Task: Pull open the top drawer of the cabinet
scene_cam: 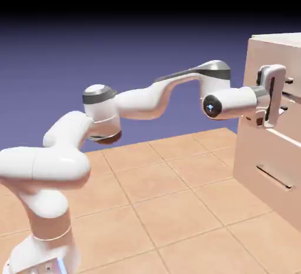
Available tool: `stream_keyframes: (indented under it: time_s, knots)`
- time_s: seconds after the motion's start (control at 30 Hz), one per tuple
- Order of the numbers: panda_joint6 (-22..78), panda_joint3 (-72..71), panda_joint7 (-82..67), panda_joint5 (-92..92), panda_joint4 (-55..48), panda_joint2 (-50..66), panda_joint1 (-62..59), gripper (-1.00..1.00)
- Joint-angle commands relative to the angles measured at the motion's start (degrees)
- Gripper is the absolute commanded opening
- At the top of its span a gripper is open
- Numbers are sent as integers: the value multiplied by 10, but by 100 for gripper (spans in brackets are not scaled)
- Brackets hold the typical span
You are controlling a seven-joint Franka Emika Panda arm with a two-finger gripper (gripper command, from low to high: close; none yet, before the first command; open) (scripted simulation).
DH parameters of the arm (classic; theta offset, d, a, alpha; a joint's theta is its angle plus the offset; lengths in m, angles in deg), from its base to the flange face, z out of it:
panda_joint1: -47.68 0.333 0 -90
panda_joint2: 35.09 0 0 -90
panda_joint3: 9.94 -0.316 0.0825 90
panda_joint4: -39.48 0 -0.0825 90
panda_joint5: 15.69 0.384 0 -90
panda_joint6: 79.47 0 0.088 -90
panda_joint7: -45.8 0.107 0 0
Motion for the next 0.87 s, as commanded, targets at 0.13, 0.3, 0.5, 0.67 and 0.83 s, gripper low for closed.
stream_keyframes:
  time_s: [0.13, 0.3, 0.5, 0.67, 0.83]
  knots:
    - [40, 12, -11, -7, 104, -2, 64, -100]
    - [78, 28, -20, -17, 208, -6, 130, -100]
    - [119, 54, -28, -38, 332, -16, 214, -100]
    - [148, 84, -31, -64, 436, -31, 289, -100]
    - [140, 144, -103, -80, 493, 25, 390, -100]
